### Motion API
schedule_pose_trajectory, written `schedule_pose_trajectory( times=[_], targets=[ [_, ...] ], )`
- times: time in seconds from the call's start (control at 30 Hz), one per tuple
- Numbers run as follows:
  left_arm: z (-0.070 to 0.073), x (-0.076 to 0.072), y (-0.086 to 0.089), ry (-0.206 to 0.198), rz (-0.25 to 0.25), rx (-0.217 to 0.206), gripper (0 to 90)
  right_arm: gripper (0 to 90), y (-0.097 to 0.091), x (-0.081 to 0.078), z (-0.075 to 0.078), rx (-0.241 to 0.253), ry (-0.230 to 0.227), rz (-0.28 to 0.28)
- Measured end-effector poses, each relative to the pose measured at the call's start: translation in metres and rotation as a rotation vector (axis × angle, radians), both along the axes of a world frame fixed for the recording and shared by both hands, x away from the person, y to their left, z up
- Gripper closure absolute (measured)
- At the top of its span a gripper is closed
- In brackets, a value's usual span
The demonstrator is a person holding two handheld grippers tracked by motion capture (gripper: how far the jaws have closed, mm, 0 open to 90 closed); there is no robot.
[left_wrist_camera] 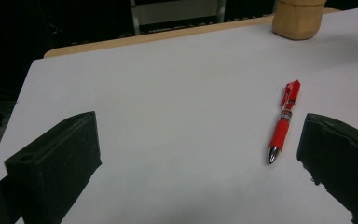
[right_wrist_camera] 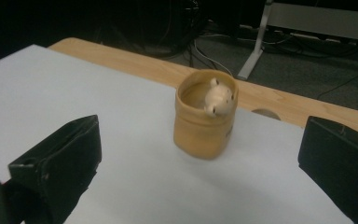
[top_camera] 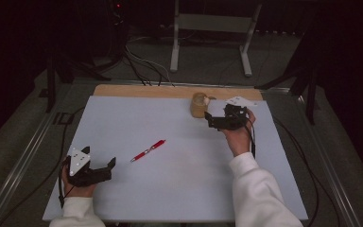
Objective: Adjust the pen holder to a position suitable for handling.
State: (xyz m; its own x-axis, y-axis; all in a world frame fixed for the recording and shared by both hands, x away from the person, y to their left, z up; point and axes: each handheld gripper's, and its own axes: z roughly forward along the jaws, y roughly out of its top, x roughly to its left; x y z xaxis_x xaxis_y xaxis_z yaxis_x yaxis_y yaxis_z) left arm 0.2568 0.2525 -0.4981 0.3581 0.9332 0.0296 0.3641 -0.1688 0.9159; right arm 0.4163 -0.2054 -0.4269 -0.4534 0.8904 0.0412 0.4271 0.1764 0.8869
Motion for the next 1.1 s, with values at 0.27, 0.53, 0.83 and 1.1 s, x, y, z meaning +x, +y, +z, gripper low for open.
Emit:
schedule_pose_trajectory(
  times=[0.27, 0.53, 0.83, 1.1],
  targets=[
    [0.000, 0.000, 0.001, -0.003, -0.002, -0.003, 0.0, 0.0, 0.005, 0.017, 0.002, 0.009, 0.000, -0.032],
    [0.000, -0.001, 0.001, -0.004, -0.001, -0.007, 0.0, 0.0, 0.008, 0.033, -0.009, 0.017, 0.047, -0.057],
    [0.000, -0.001, 0.002, -0.005, -0.004, -0.006, 0.0, 0.0, 0.021, 0.054, -0.002, 0.004, 0.046, -0.066],
    [0.000, -0.001, 0.002, -0.003, -0.006, -0.008, 0.0, 0.0, 0.027, 0.071, -0.009, -0.013, 0.052, -0.075]
  ],
)
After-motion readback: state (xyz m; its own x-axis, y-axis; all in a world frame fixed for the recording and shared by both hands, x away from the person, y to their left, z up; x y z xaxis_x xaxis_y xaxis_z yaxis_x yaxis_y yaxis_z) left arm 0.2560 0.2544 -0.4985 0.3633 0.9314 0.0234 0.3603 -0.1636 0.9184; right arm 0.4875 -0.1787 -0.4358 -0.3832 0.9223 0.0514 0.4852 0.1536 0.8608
